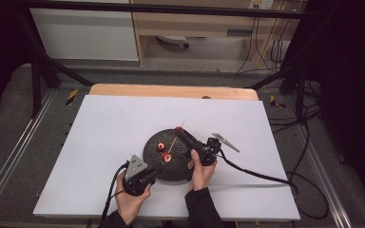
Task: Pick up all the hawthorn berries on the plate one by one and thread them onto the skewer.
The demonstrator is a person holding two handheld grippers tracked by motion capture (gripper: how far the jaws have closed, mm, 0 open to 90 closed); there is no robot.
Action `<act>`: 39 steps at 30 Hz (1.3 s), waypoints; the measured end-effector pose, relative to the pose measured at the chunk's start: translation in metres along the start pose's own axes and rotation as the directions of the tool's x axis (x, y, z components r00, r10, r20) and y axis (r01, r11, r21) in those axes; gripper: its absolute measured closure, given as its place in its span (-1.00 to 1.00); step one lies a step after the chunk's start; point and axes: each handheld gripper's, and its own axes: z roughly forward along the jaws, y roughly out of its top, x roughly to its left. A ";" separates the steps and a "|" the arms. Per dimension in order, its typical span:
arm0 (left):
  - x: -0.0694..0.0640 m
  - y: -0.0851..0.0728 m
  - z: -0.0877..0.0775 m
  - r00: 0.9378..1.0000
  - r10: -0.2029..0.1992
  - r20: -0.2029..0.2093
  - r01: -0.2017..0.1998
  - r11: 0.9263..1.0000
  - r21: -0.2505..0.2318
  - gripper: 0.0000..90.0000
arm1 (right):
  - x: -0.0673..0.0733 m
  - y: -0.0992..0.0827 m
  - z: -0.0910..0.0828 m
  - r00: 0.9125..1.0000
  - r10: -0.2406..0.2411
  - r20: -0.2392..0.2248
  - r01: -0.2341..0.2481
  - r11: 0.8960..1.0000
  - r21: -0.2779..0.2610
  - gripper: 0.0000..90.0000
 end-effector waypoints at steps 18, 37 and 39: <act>0.005 0.016 0.017 0.999 0.028 0.026 -0.029 1.000 0.013 0.98 | 0.004 -0.013 -0.009 0.998 -0.066 -0.005 0.067 0.995 0.068 0.40; 0.035 -0.001 -0.016 0.997 0.050 0.066 -0.054 0.997 0.063 0.98 | 0.006 0.003 -0.019 0.960 -0.278 0.019 0.266 0.935 0.235 -0.63; 0.041 -0.005 -0.021 0.996 0.051 0.071 -0.057 0.995 0.081 0.98 | 0.004 0.003 -0.019 0.948 -0.318 0.021 0.298 0.908 0.293 -0.75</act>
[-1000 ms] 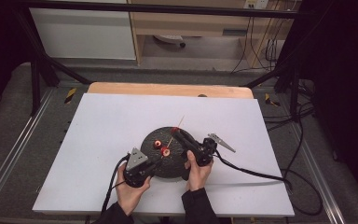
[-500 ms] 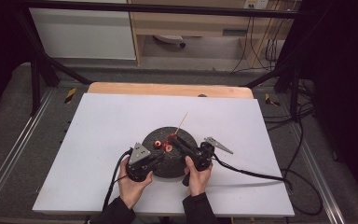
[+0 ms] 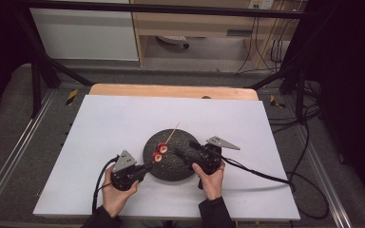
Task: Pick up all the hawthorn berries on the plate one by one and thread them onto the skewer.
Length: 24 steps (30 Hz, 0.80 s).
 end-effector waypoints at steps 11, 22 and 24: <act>0.026 -0.017 -0.030 1.000 0.021 0.010 -0.021 0.999 0.038 0.98 | -0.007 0.000 0.000 0.991 -0.127 0.031 0.117 0.969 0.216 -0.93; 0.043 -0.027 -0.043 1.000 0.020 0.007 -0.021 0.999 0.046 0.98 | 0.007 0.015 0.015 0.976 -0.217 0.023 0.195 0.916 0.352 -0.93; 0.046 -0.029 -0.047 1.000 0.020 0.007 -0.021 0.999 0.048 0.98 | 0.011 0.019 0.020 0.972 -0.234 0.026 0.207 0.903 0.375 -0.92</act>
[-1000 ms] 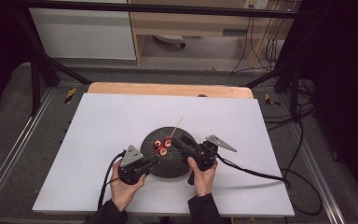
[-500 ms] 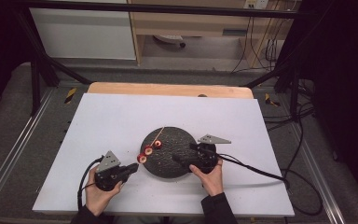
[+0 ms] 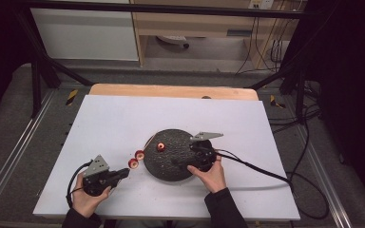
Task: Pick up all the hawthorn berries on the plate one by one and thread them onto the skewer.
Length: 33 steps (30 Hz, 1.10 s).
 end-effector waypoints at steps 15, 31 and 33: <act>0.011 -0.004 -0.005 1.000 -0.012 -0.003 0.012 1.000 0.015 0.97 | 0.009 0.048 0.035 0.998 -0.042 0.045 0.035 0.990 0.136 -0.75; 0.016 -0.006 -0.005 0.999 -0.033 -0.003 0.033 0.999 0.021 0.97 | 0.002 0.066 0.085 0.992 -0.121 0.035 0.104 0.944 0.314 -0.18; 0.016 -0.006 -0.005 0.999 -0.033 -0.002 0.033 0.999 0.021 0.97 | 0.002 0.068 0.088 0.992 -0.125 0.023 0.111 0.939 0.325 -0.13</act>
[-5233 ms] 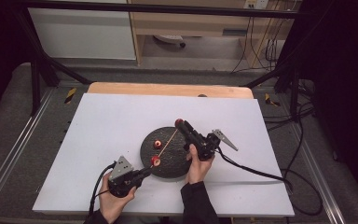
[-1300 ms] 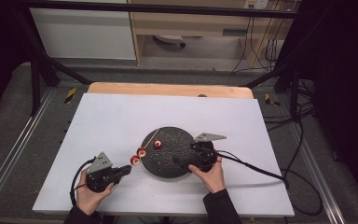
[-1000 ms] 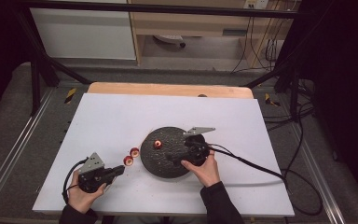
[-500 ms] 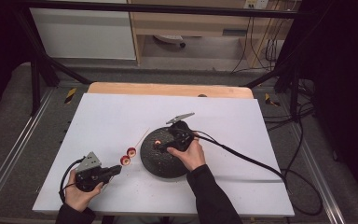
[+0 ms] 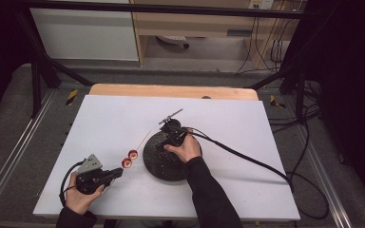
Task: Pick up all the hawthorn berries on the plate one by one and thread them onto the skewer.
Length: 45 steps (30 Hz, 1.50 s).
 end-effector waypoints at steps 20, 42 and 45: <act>0.000 0.000 0.001 1.000 0.001 0.001 -0.001 1.000 0.004 0.97 | -0.008 0.002 0.016 0.998 0.012 -0.058 -0.009 0.998 0.057 0.37; -0.002 0.000 0.001 1.000 0.006 0.002 -0.006 1.000 0.002 0.97 | -0.005 0.004 -0.006 0.998 0.043 -0.055 -0.041 0.999 0.027 0.41; -0.003 0.000 0.001 1.000 0.011 0.002 -0.011 1.000 0.004 0.97 | -0.004 0.004 -0.014 0.998 0.042 -0.049 -0.041 0.999 0.020 0.41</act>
